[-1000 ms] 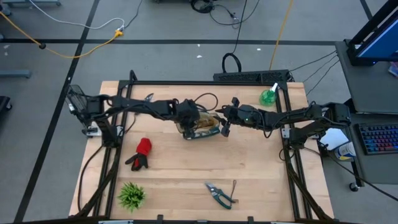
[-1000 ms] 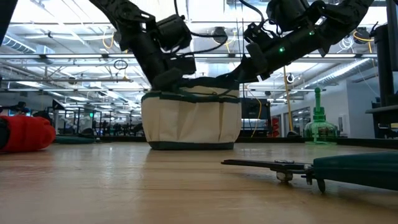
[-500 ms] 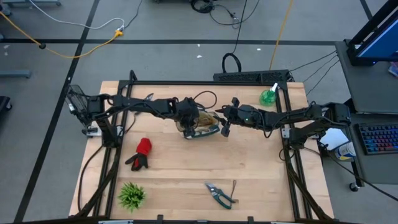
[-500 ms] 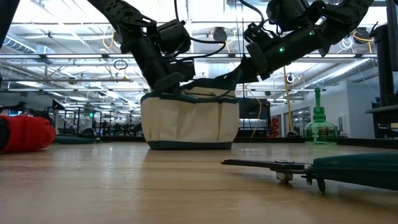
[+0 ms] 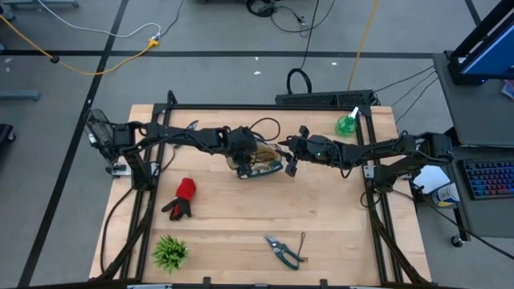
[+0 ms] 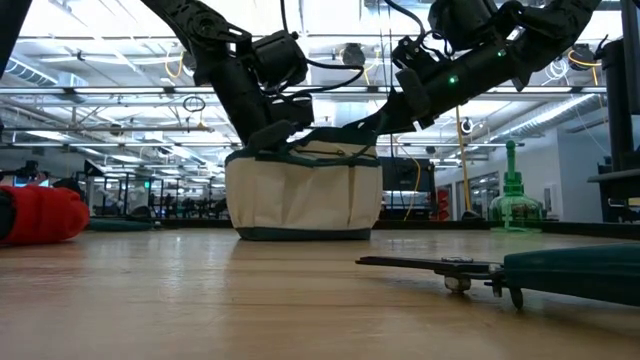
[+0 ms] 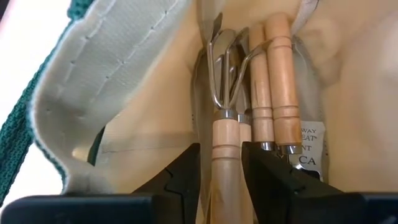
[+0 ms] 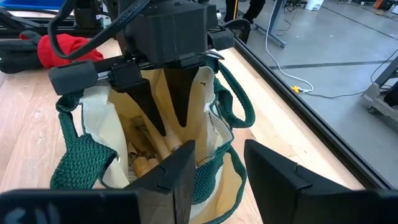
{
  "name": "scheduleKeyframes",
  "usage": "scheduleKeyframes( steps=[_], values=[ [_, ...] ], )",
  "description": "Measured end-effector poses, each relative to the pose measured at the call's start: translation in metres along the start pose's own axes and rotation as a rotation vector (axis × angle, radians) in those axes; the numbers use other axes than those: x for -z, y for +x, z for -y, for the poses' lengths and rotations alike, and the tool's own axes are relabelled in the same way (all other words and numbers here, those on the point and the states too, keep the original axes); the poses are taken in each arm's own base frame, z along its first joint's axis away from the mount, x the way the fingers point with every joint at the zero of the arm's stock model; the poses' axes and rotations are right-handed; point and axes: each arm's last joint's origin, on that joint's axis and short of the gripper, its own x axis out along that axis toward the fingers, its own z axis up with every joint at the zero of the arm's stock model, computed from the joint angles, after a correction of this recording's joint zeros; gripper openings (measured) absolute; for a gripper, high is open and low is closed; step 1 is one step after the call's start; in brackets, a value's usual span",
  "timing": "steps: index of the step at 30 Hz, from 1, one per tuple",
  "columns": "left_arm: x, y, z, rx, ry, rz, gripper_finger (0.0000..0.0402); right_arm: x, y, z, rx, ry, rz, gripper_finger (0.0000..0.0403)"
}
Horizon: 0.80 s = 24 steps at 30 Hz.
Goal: Pick & Place Garden tools in Gardening bag
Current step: Put the top green shear scissors into the gardening bag
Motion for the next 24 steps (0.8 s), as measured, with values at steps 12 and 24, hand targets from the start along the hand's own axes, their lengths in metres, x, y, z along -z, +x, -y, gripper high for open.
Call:
scheduleKeyframes(
  steps=[12, 24],
  values=[
    [-0.010, -0.036, -0.002, -0.001, -0.052, 0.104, 0.0124, 0.000, 0.000, 0.000, 0.000, 0.000, -0.002, 0.0130],
    [-0.015, -0.058, 0.012, 0.030, -0.037, 0.162, 0.0124, 0.000, 0.000, 0.000, 0.000, 0.000, -0.001, 0.0130]
  ],
)
